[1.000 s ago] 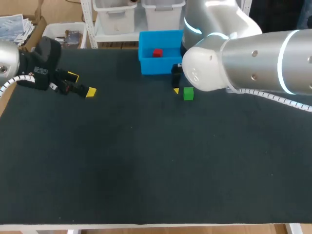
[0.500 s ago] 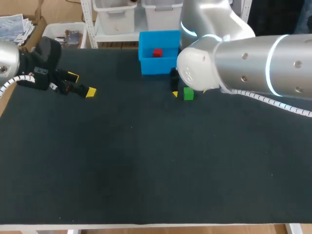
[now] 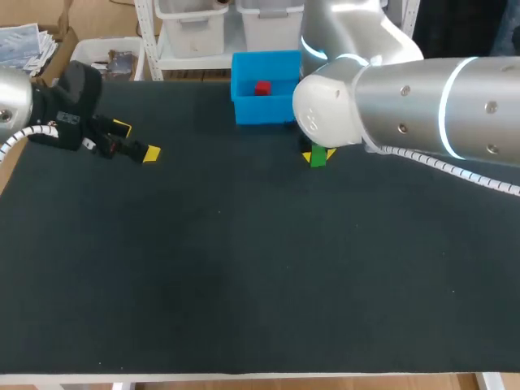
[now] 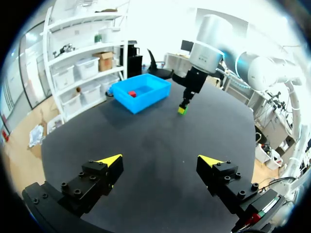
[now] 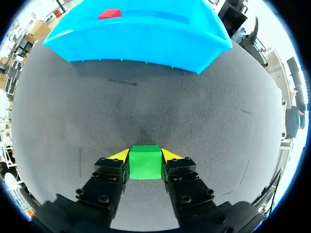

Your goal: Use the left arm to pick the red cube and place it into the blue plastic box first, then use the right arm to grasp the green cube and put it into the same blue plastic box after the first action is fully finished.

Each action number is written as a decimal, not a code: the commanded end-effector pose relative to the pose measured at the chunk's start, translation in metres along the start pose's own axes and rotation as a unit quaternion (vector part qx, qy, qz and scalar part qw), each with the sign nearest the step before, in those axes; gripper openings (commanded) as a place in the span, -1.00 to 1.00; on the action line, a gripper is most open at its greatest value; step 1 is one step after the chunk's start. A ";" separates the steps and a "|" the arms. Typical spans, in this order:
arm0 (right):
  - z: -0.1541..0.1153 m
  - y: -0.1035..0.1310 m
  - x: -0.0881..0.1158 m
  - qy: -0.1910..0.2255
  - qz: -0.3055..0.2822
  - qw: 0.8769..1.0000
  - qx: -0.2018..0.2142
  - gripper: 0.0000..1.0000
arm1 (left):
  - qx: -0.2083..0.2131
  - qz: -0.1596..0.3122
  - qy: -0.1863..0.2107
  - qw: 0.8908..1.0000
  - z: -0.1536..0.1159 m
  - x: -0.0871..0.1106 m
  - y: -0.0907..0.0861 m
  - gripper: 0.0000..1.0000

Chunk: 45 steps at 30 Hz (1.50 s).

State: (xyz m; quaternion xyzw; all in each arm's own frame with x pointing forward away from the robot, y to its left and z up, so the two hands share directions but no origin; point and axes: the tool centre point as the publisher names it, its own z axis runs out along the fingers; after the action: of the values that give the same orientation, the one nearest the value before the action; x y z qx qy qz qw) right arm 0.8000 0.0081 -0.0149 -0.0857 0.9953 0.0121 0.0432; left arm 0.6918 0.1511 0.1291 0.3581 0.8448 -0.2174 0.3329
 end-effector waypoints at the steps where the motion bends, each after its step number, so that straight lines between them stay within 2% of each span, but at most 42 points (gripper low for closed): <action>1: -0.003 -0.001 0.000 0.001 0.000 1.000 -0.001 -1.00 | 0.003 0.002 -0.007 1.000 -0.001 0.003 0.001 1.00; 7: -0.025 -0.002 0.002 -0.021 0.003 1.000 0.002 -1.00 | 0.003 0.002 -0.007 1.000 -0.001 0.003 0.001 1.00; 18: -0.097 -0.014 -0.005 -0.097 0.020 0.995 0.005 -1.00 | 0.003 0.002 -0.007 1.000 -0.001 0.003 0.001 1.00; 23: -0.116 -0.014 -0.009 -0.122 0.020 0.992 0.001 -1.00 | 0.003 0.002 -0.007 1.000 -0.001 0.003 0.001 1.00; 25: -0.121 -0.011 -0.010 -0.129 0.018 0.991 -0.003 -1.00 | 0.003 0.002 -0.007 1.000 -0.001 0.003 0.001 1.00; 28: -0.124 -0.006 -0.012 -0.154 0.022 0.987 -0.034 -1.00 | 0.003 0.002 -0.007 1.000 -0.001 0.003 0.001 1.00; 35: -0.128 0.003 -0.020 -0.231 0.015 0.970 -0.077 -1.00 | 0.003 0.002 -0.007 1.000 -0.001 0.003 0.001 1.00; 40: -0.134 0.011 -0.024 -0.279 0.005 0.957 -0.079 -1.00 | 0.003 0.002 -0.007 1.000 -0.001 0.003 0.001 1.00; 45: -0.135 0.015 -0.027 -0.287 0.005 0.954 -0.087 -1.00 | 0.003 0.002 -0.007 1.000 -0.001 0.003 0.001 1.00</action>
State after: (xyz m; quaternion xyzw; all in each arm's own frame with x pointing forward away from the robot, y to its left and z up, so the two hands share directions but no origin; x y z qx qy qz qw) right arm 0.8180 0.0244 0.1240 -0.0896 0.9603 0.1181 0.2363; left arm 0.6918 0.1511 0.1291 0.3581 0.8448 -0.2174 0.3330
